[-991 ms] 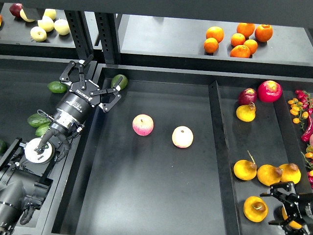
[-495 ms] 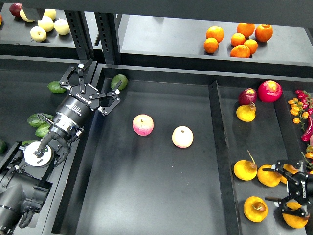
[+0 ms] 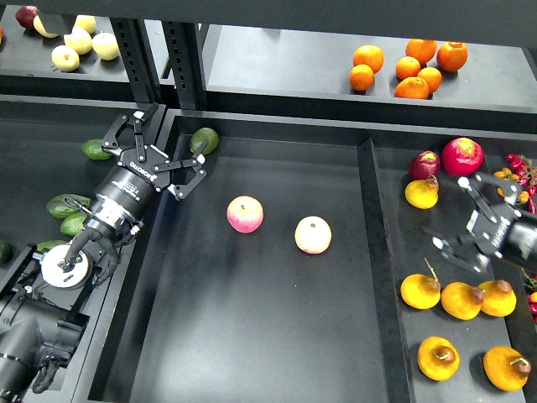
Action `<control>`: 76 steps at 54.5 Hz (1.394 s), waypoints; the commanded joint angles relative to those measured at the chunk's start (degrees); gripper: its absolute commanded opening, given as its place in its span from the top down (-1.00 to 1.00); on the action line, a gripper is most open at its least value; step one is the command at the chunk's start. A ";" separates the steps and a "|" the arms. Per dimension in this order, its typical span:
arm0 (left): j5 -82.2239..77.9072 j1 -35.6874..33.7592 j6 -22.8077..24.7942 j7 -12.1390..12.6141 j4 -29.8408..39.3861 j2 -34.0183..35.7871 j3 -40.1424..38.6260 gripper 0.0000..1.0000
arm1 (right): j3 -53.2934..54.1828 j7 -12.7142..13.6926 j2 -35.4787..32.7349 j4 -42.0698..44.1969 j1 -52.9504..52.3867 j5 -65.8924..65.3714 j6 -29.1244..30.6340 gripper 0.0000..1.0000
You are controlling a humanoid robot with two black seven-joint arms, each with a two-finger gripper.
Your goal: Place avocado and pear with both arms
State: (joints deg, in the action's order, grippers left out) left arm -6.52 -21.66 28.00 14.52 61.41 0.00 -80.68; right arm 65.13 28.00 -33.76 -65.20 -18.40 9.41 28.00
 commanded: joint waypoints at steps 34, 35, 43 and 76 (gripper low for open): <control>0.81 0.48 0.00 -1.77 1.17 0.00 0.09 -0.99 | 8.87 -15.61 32.35 8.51 -4.10 -15.30 0.00 -0.99; 0.81 0.48 0.00 -2.12 1.17 0.00 0.09 -0.99 | 8.87 -16.31 32.87 9.12 -4.45 -15.56 0.00 -0.99; 0.81 0.39 0.00 -4.06 1.08 0.00 0.18 -0.99 | 9.05 -17.37 33.76 12.99 -5.86 -18.28 -0.93 -0.99; 0.72 -1.63 0.00 -3.27 -0.15 0.00 2.72 -0.99 | 11.77 -21.32 33.76 16.86 -8.32 -26.81 -2.16 -0.99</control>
State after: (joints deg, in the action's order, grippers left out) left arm -5.77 -22.21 28.00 11.22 61.92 0.00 -78.00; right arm 76.82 6.69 0.00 -48.26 -26.73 -17.49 25.84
